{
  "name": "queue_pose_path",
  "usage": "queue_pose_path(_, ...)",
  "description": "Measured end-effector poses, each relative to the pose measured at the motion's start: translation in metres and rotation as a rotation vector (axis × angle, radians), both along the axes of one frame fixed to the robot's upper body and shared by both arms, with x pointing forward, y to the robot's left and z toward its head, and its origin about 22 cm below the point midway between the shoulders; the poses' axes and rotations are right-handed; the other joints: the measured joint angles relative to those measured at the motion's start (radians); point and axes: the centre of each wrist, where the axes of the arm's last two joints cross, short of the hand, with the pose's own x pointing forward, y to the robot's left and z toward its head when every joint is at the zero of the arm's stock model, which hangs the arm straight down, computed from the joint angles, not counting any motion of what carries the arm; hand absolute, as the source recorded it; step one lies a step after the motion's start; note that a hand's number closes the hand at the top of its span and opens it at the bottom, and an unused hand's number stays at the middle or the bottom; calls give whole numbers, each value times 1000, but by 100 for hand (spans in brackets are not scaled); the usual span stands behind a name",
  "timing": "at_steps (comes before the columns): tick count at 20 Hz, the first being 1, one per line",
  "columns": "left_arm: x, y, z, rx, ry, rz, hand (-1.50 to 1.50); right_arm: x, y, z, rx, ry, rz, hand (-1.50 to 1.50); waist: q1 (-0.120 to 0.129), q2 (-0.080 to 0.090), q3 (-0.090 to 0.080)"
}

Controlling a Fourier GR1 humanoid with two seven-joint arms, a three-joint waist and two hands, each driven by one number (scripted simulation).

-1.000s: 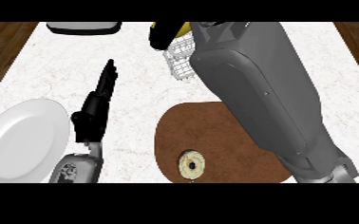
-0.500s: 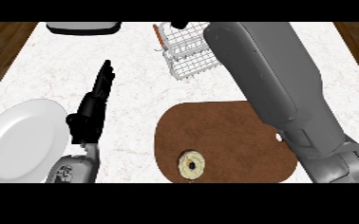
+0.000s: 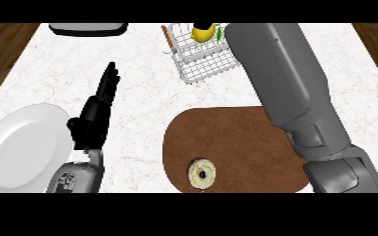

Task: Pick the lemon from the cutting board and place it in the tiered basket

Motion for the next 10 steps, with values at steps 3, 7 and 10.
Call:
queue_pose_path(3, -1, 4, 0, 2, -4, -1, 0, 4, -6, -2, 113, -29, -13, -150, 1, 0, 0)
queue_pose_path(7, -2, -3, -1, 3, 9, 6, 0, 4, -28, 11, 261, -105, -81, -150, -10, -4, 0)
queue_pose_path(10, -5, -1, -2, 0, 12, 12, 0, 5, -58, 19, 328, -135, -165, -150, -16, -7, 0)
